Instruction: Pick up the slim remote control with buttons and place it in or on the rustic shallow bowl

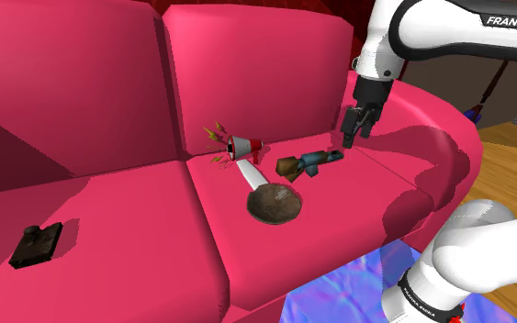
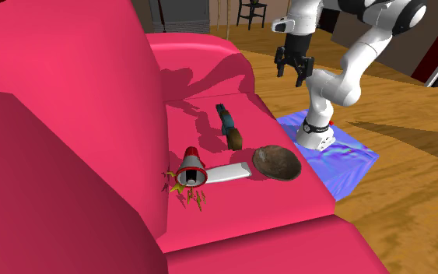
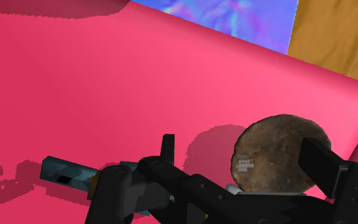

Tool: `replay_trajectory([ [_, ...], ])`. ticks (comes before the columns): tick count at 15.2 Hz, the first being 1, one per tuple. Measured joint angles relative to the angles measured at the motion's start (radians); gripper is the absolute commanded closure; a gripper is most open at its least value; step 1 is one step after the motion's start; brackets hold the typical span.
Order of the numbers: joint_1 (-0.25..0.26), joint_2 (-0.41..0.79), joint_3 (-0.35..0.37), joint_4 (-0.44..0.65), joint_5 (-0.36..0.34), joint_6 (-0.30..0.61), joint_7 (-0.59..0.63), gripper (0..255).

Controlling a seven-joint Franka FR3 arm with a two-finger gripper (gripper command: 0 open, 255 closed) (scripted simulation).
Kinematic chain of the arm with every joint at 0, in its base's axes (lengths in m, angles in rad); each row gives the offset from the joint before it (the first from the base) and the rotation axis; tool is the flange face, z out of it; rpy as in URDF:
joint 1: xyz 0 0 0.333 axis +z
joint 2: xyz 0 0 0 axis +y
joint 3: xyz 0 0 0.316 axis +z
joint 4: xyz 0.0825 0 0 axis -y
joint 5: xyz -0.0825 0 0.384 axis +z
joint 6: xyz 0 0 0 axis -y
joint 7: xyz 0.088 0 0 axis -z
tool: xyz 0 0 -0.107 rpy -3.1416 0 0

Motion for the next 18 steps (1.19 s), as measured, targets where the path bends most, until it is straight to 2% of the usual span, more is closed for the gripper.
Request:
replay_trajectory([
  [2, 0.0, 0.014, 0.004, 0.001, 0.002, 0.013, 0.007, 0],
  [5, -0.003, 0.087, 0.028, -0.005, 0.014, 0.093, 0.042, 0],
  [12, -0.013, 0.305, 0.088, 0.021, 0.026, 0.296, 0.14, 0],
  [18, -0.025, 0.53, 0.131, 0.109, 0.006, 0.438, 0.231, 0],
])
